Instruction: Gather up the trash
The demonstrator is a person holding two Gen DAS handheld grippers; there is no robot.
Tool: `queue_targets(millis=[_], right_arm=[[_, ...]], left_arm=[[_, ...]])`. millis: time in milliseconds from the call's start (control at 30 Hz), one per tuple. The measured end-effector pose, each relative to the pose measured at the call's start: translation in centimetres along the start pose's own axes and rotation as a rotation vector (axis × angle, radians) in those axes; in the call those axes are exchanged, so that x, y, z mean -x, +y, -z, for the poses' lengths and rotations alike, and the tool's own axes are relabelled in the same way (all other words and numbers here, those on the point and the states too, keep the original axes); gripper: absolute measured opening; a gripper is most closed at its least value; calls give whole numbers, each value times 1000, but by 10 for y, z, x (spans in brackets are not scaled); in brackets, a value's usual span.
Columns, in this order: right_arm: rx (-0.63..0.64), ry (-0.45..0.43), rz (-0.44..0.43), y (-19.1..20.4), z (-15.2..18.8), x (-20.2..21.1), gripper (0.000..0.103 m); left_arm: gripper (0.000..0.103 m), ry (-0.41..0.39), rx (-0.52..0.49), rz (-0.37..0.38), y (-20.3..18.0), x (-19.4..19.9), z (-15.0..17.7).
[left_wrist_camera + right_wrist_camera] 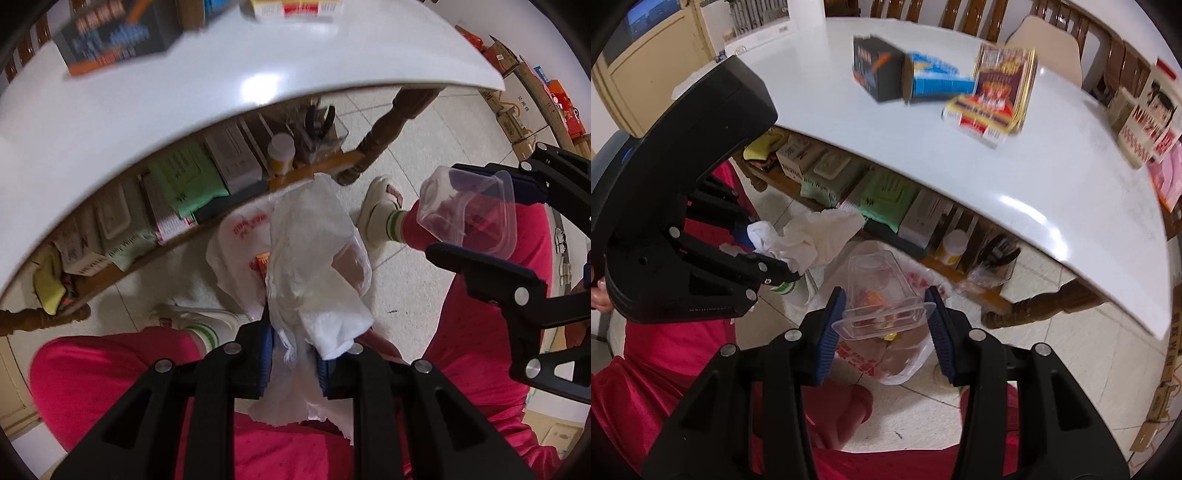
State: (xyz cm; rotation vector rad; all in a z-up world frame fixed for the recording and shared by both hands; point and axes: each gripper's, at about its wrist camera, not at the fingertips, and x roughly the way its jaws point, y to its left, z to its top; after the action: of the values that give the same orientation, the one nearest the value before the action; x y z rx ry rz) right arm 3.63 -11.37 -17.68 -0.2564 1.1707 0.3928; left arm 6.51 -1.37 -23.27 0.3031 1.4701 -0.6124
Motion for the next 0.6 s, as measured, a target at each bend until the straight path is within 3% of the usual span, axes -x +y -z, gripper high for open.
queue_targets(millis=[467, 600], right_arm=[[-96, 123, 0, -12, 27, -98, 44], [-141, 163, -10, -20, 30, -124, 44]], left_arm=[[20, 167, 83, 40, 22, -109, -1], [20, 199, 121, 15, 32, -137, -9]])
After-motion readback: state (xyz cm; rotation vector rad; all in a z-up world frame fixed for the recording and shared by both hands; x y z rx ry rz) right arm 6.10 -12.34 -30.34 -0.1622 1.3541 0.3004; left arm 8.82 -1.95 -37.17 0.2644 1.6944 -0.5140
